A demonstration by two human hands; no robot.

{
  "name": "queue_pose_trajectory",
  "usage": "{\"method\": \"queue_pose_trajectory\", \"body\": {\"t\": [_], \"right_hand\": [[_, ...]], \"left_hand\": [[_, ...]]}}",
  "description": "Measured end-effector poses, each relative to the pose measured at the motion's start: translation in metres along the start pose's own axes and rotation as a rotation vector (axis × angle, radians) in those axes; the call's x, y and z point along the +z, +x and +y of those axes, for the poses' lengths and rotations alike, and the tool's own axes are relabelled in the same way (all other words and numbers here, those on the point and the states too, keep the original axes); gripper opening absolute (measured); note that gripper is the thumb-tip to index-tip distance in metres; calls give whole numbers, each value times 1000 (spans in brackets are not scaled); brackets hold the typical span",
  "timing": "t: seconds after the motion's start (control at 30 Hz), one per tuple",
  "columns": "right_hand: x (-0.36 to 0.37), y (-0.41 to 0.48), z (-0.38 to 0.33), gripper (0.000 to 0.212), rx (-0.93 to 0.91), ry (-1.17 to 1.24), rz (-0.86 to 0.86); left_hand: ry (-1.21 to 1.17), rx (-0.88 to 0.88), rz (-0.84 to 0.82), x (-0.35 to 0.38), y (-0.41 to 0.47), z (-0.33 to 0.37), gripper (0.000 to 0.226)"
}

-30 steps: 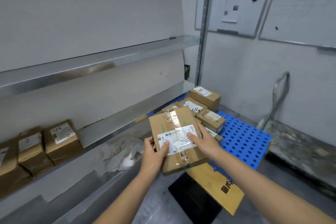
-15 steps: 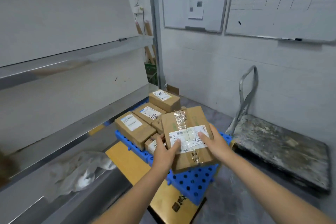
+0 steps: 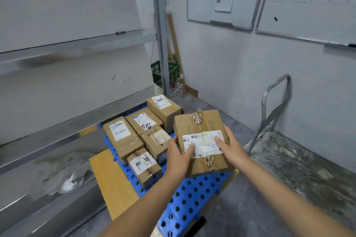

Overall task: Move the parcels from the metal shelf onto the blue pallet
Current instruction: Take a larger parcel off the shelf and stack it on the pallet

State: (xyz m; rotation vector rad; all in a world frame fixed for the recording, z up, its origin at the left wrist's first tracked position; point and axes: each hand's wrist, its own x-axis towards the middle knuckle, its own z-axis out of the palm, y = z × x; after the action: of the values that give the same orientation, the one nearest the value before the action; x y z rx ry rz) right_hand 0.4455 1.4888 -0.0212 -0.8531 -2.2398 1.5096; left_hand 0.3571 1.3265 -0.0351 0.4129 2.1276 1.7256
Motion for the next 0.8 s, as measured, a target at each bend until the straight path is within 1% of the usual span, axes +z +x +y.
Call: {"method": "queue_pose_trajectory", "body": {"t": [0.07,0.17,0.23,0.33,0.43,0.6,0.7,0.73,0.8], "right_hand": [[-4,25,5,56,16,-3,-32],[-5,67,14,56,41,-46,-89],[0,94,21,55,72,-61,-137],[11,134,27,55,98,-96,-214],[21,165,32,54,126,-93,-249],[33,197,49,53,174,-110,-307],[40,206,57,53,195,-119,-360],[43,209,60,53,195,-124,-376],[47,215,65,54,203,-128,-405]], "left_hand": [[39,-23,24,9,18,-4,48],[112,-48,74,19,47,-18,27],[195,-70,127,21,68,-28,21],[330,-101,194,23,100,-38,29],[425,-125,207,24,123,-43,35],[425,-129,263,32,141,-51,29],[366,-169,363,39,137,-54,18],[352,-180,395,40,136,-56,18],[414,-192,428,44,136,-62,19]]}}
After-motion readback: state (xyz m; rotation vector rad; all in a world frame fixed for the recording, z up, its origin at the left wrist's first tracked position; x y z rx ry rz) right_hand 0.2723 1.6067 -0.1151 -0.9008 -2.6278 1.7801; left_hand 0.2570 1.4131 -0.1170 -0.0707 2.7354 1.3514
